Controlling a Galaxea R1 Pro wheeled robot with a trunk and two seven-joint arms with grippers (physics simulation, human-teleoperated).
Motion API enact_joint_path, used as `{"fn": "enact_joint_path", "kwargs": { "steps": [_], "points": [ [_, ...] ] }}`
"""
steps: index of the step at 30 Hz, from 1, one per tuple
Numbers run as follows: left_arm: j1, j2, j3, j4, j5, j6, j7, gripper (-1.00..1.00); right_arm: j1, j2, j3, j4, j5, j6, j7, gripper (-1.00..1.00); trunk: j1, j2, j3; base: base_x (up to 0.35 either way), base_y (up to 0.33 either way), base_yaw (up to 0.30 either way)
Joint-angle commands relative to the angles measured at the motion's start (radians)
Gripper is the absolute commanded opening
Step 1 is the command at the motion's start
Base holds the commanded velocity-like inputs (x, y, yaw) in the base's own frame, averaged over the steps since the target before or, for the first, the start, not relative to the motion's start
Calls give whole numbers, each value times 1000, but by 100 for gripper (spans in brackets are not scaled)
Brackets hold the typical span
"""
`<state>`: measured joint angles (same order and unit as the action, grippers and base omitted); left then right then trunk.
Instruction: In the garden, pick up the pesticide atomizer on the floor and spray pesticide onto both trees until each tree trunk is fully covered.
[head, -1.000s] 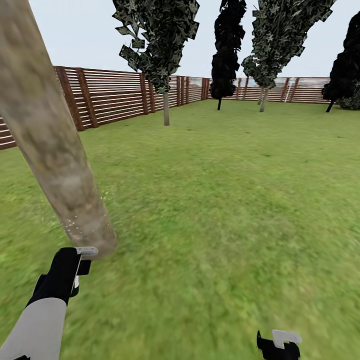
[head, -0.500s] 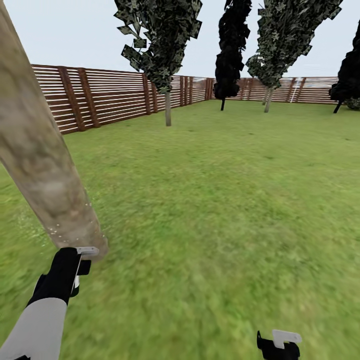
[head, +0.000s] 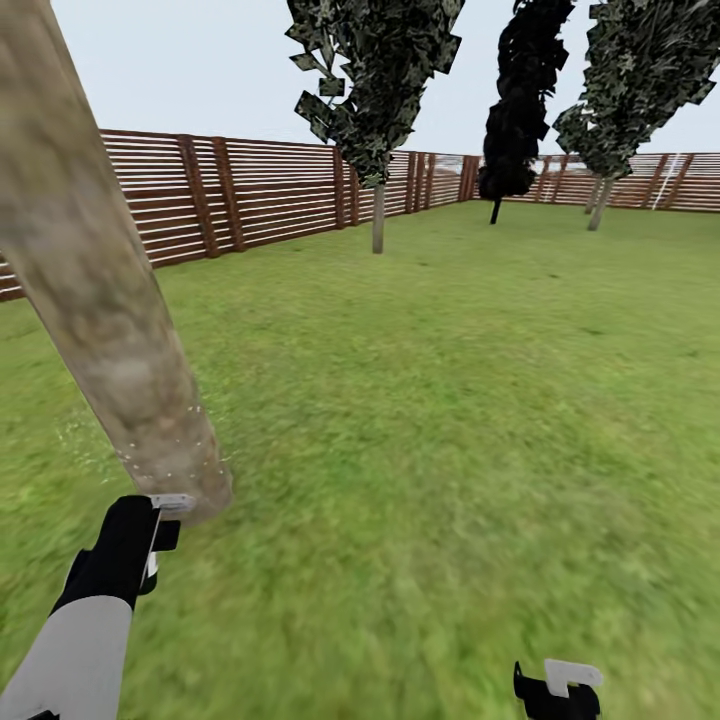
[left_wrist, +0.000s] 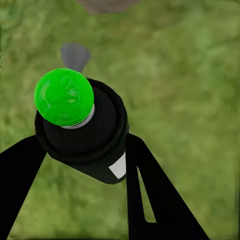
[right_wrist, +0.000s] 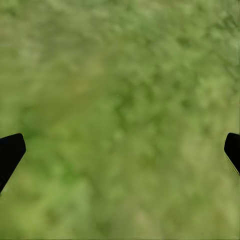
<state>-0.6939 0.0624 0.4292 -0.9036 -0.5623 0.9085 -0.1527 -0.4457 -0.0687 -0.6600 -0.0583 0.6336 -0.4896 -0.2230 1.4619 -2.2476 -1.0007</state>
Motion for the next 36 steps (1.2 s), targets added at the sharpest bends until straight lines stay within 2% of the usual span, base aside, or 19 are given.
{"fn": "enact_joint_path", "kwargs": {
  "steps": [1,7,17,24,31,33,36],
  "points": [
    [-1,-1,2,-1,-12,3,-10,-100,-1,0,-6,2,11,-3,-5,100,0,0,-1,175,-231,276],
    [-1,-1,2,0,-11,3,-10,-100,-1,0,-6,2,11,-3,-5,100,0,0,-1,175,-231,257],
    [-1,-1,-3,-1,-13,4,-9,-100,-1,0,-6,2,11,-3,-5,100,0,0,-1,104,-253,18],
    [-2,-2,-3,-2,-12,4,-10,-100,-1,0,-6,2,11,-3,-6,100,0,0,-1,-15,-275,254],
    [-13,-7,-9,-3,-8,4,-12,-100,-1,0,-6,2,10,-3,-6,100,0,0,-1,134,-183,275],
    [-19,-16,-11,-3,-8,6,-12,-100,-1,0,-7,1,10,-3,-6,100,0,0,-1,12,-9,270],
    [-80,-33,-13,3,-8,14,-11,-100,-1,0,-7,0,9,-3,-6,100,0,0,-1,2,-1,209]
  ]
}}
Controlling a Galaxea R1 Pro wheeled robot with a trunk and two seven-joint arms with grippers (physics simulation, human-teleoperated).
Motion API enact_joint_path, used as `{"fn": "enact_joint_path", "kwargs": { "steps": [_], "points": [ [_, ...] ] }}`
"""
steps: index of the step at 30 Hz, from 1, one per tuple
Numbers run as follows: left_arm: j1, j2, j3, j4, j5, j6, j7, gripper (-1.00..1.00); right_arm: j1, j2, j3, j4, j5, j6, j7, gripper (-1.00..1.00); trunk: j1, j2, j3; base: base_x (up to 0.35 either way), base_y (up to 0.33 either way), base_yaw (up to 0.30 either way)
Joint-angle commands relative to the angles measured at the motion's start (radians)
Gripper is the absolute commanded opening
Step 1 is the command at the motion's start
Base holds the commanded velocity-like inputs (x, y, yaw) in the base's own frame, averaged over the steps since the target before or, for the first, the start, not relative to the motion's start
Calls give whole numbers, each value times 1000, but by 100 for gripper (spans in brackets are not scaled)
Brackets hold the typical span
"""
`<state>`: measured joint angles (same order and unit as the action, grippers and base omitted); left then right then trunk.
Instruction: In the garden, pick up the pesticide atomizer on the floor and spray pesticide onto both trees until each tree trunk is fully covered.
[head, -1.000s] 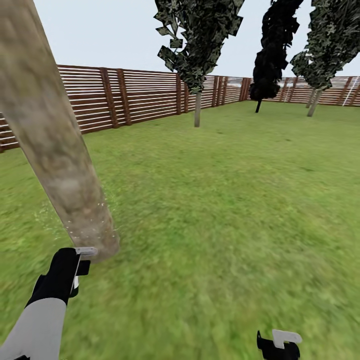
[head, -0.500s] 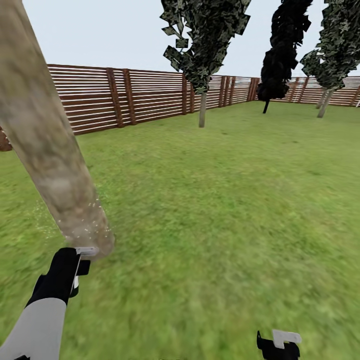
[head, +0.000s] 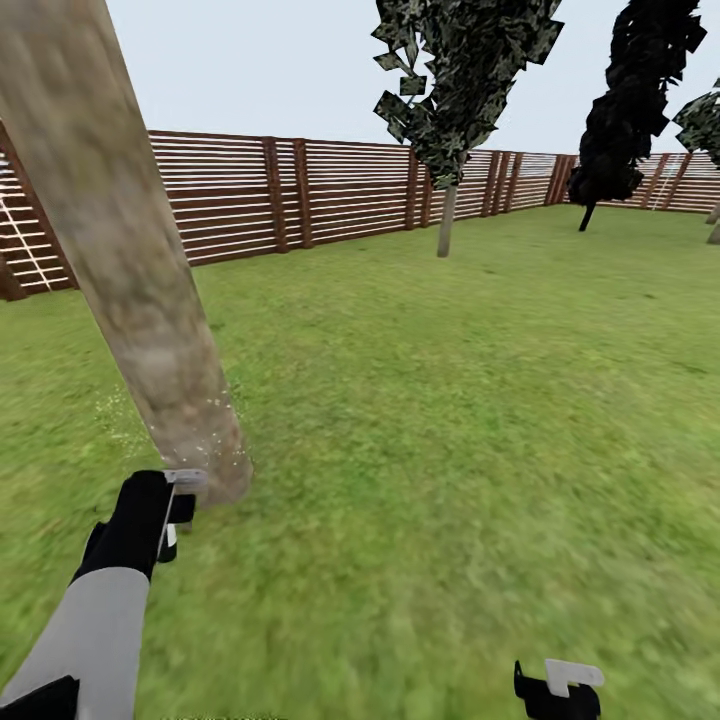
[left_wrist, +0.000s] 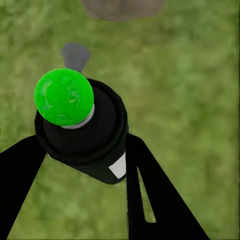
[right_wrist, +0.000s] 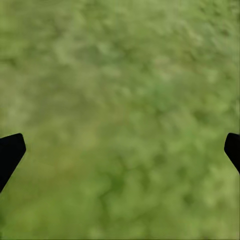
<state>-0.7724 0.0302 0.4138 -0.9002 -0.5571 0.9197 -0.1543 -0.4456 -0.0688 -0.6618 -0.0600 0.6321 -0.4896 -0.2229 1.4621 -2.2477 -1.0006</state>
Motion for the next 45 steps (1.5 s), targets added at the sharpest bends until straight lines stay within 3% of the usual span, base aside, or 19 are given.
{"fn": "enact_joint_path", "kwargs": {
  "steps": [1,3,8,20,27,33,40,42,43,45],
  "points": [
    [-23,-1,2,2,-14,3,-10,-100,-1,0,-5,1,11,-3,-6,100,0,0,-1,0,0,89],
    [-86,1,3,5,-21,6,-10,-100,-1,-1,-5,1,12,-3,-6,100,0,0,-1,0,0,15],
    [-84,16,7,-5,-26,7,-11,-100,-1,-4,-5,1,11,-3,-6,100,0,0,-1,63,0,1],
    [-84,21,10,-7,-27,7,-10,-100,-1,-3,-4,2,12,-3,-6,100,0,0,-1,159,-176,4],
    [-80,60,13,-6,-28,7,-10,-100,-1,-2,-4,2,12,-3,-6,100,0,0,-1,142,-233,251],
    [-77,58,10,-6,-27,6,-10,-100,-1,-2,-4,2,12,-3,-6,100,0,0,-1,152,-217,231],
    [-19,63,14,-5,-27,-1,-8,-100,-1,-2,-4,2,12,-3,-6,100,0,0,-1,-200,-212,12],
    [36,63,15,-5,-22,-10,-9,-100,-1,-2,-5,2,11,-3,-6,100,0,0,-1,-282,-144,0],
    [74,63,16,-5,-19,-33,-10,-100,-1,-3,-5,1,11,-3,-6,100,0,0,-1,-284,-139,0],
    [182,62,15,11,-11,-271,-17,-100,-1,-3,4,-3,17,-2,-4,100,0,0,-1,-286,-133,0]
  ]
}}
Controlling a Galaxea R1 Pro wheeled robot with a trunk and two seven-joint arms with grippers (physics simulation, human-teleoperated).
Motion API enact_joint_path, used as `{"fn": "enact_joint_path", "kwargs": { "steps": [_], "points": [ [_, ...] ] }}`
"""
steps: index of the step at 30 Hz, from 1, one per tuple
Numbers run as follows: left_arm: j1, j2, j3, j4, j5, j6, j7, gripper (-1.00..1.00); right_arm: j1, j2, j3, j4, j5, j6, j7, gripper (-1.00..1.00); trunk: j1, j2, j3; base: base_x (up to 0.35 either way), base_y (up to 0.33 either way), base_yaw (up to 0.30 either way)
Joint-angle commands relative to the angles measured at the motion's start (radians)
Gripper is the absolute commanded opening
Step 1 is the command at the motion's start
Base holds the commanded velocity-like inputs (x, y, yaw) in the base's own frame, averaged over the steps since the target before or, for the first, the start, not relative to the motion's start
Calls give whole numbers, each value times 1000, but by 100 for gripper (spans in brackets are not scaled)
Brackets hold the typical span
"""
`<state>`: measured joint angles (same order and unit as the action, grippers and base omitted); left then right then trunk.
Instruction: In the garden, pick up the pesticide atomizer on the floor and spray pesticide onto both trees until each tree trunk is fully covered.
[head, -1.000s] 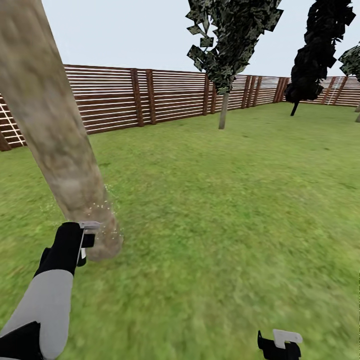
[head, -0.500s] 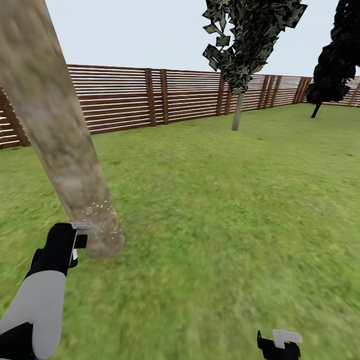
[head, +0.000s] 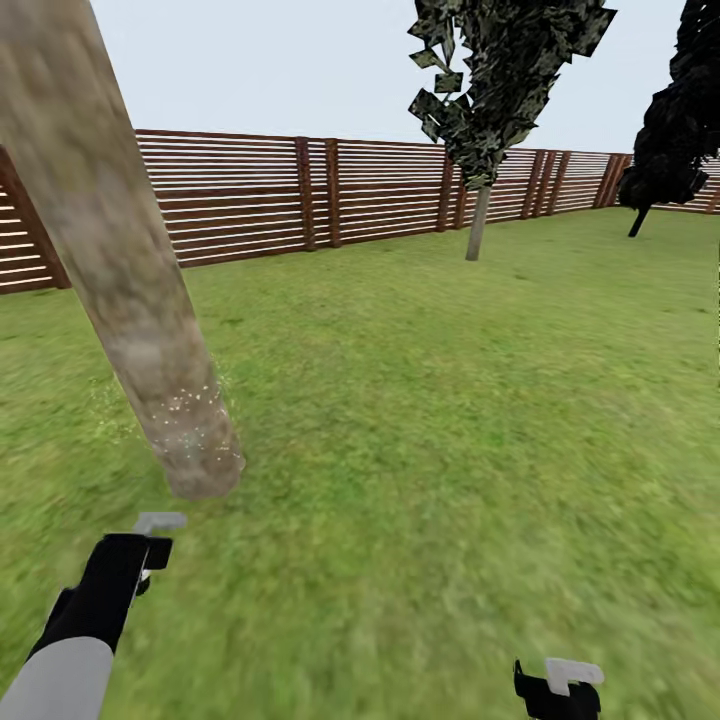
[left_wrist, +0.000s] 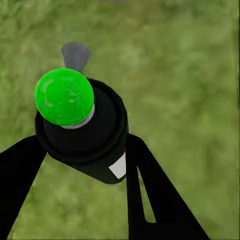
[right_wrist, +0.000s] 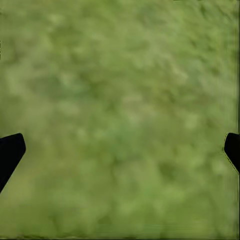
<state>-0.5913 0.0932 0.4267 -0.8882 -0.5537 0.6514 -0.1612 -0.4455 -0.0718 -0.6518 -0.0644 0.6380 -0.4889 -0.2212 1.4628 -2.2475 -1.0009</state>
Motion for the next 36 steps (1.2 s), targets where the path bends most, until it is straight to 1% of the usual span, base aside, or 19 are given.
{"fn": "enact_joint_path", "kwargs": {
  "steps": [1,3,4,6,7,9,10,13,15,16,17,20,22,23,25,27,33,34,36],
  "points": [
    [31,-1,2,10,-13,-83,-16,-100,-1,0,19,0,27,-2,-5,100,-1,0,-1,-293,-118,0],
    [69,-1,-9,51,-13,-194,-51,-100,-1,0,97,-12,78,-2,-6,100,-1,0,-1,-175,-66,0],
    [78,0,-12,80,-17,-254,-94,-100,-1,1,125,-37,98,-1,-5,100,-1,0,-1,-61,-23,0],
    [84,2,-27,121,-45,-362,-233,-100,-1,3,175,-112,138,1,28,100,-1,0,-1,-25,-10,0],
    [85,12,-45,147,-88,-419,-340,-100,-1,4,211,-175,166,2,90,100,-1,0,-1,-10,-4,0],
    [84,35,-65,230,-165,-478,-508,-100,-3,5,249,-280,194,35,257,100,-1,0,-1,-4,-1,0],
    [75,43,-132,280,-209,-533,-651,-100,-39,1,263,-343,215,104,513,100,-1,0,-1,0,0,0],
    [69,43,-211,291,-225,-559,-786,-100,-89,-5,275,-429,276,127,840,100,-1,0,-1,0,0,0],
    [64,43,-254,285,-228,-563,-871,-100,-114,0,278,-477,291,131,979,100,-1,0,-1,0,0,0],
    [47,42,-293,283,-229,-563,-920,-100,-132,3,279,-492,294,132,1075,100,-1,0,-1,0,0,0],
    [39,42,-321,283,-230,-562,-934,-100,-137,4,279,-495,295,132,1117,100,-1,0,-1,0,0,0],
    [32,30,-390,291,-253,-557,-945,-100,-141,17,280,-496,295,132,1162,100,-1,0,-1,0,0,0],
    [32,16,-422,292,-260,-556,-947,-100,-142,39,328,-493,296,132,1171,100,-1,0,-1,0,0,0],
    [33,7,-441,293,-262,-556,-948,-100,-142,44,377,-491,295,131,1173,-100,-1,0,-1,0,0,0],
    [34,-3,-468,294,-262,-555,-947,-100,-142,53,458,-487,292,131,1172,-100,-1,0,-1,0,0,0],
    [34,-7,-476,294,-262,-554,-947,-100,-142,85,485,-489,292,132,1173,-100,-1,0,-1,0,0,0],
    [34,-48,-481,297,-263,-555,-942,-100,-142,155,498,-491,293,133,1175,-100,-1,0,-1,0,0,0],
    [35,-62,-495,297,-264,-555,-939,-100,-142,172,498,-489,293,133,1175,-100,-1,0,-1,0,0,0],
    [36,-83,-557,299,-265,-551,-931,-100,-142,213,498,-489,293,133,1208,-100,-1,0,-1,0,0,0]
  ]
}}
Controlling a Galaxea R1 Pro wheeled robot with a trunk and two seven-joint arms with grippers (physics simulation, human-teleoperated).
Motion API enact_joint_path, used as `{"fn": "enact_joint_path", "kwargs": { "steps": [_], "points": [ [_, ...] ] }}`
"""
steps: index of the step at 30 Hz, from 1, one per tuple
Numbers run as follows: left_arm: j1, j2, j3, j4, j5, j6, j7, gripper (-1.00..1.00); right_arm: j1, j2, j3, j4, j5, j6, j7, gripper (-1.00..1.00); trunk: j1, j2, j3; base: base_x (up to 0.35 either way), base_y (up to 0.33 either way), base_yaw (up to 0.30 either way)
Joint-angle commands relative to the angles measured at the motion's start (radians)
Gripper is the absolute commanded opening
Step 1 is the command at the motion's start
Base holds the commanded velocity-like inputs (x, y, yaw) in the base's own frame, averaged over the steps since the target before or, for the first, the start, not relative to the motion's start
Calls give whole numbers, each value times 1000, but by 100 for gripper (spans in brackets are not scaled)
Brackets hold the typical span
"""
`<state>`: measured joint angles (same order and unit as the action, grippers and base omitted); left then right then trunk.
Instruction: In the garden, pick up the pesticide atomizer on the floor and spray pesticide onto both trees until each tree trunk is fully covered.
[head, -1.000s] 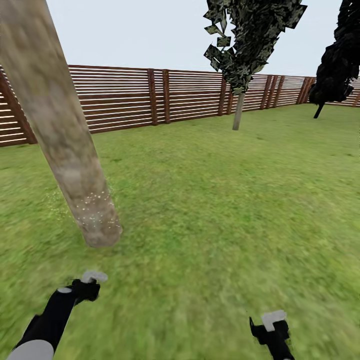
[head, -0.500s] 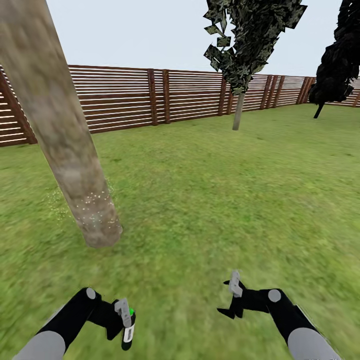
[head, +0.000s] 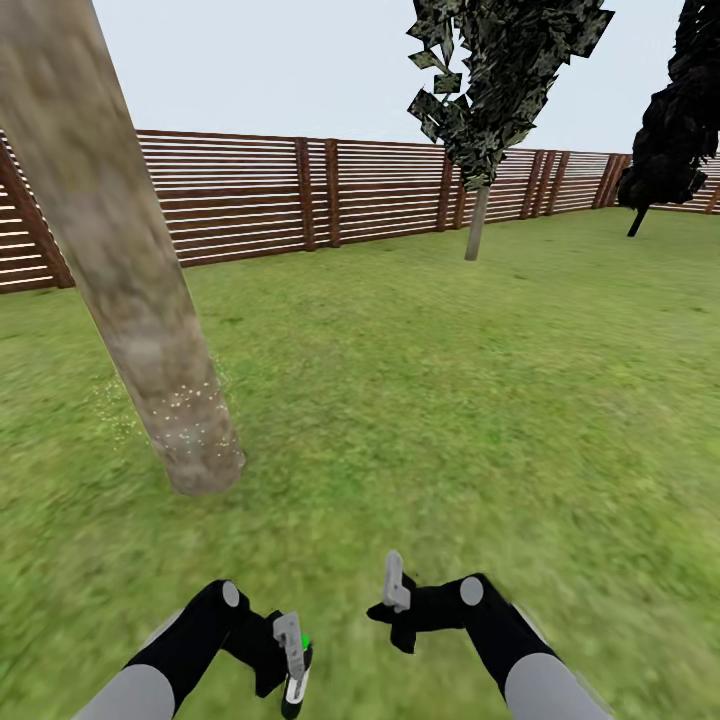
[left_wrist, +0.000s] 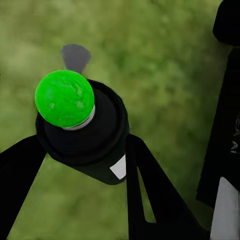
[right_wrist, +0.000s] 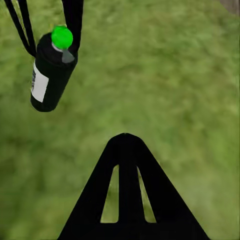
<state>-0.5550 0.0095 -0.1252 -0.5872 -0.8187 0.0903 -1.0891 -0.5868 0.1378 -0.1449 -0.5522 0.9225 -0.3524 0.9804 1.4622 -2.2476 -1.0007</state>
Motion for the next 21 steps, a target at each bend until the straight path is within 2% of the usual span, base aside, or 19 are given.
{"fn": "enact_joint_path", "kwargs": {
  "steps": [1,4,6,11,17,21],
  "points": [
    [0,-1,-9,-2,0,10,1,-100,-1,8,-8,-1,9,-4,11,-100,0,0,-1,0,0,0],
    [0,-4,-12,-2,2,11,67,-100,-1,23,7,-2,8,-4,16,-100,0,0,-1,0,0,0],
    [0,-12,-13,-2,2,10,83,-100,-1,28,25,-2,7,-3,19,-100,0,0,-1,0,0,0],
    [-1,-28,-14,-2,4,7,86,-100,-1,29,31,-1,7,-3,21,-100,0,0,-1,0,0,0],
    [-2,-67,-11,-3,11,-6,85,-100,-1,29,31,-2,7,-3,21,-100,0,0,-1,0,0,0],
    [-2,-79,-10,-3,13,-4,86,-100,-1,28,31,-2,7,-4,21,-100,0,0,-1,0,0,0]
  ]
}}
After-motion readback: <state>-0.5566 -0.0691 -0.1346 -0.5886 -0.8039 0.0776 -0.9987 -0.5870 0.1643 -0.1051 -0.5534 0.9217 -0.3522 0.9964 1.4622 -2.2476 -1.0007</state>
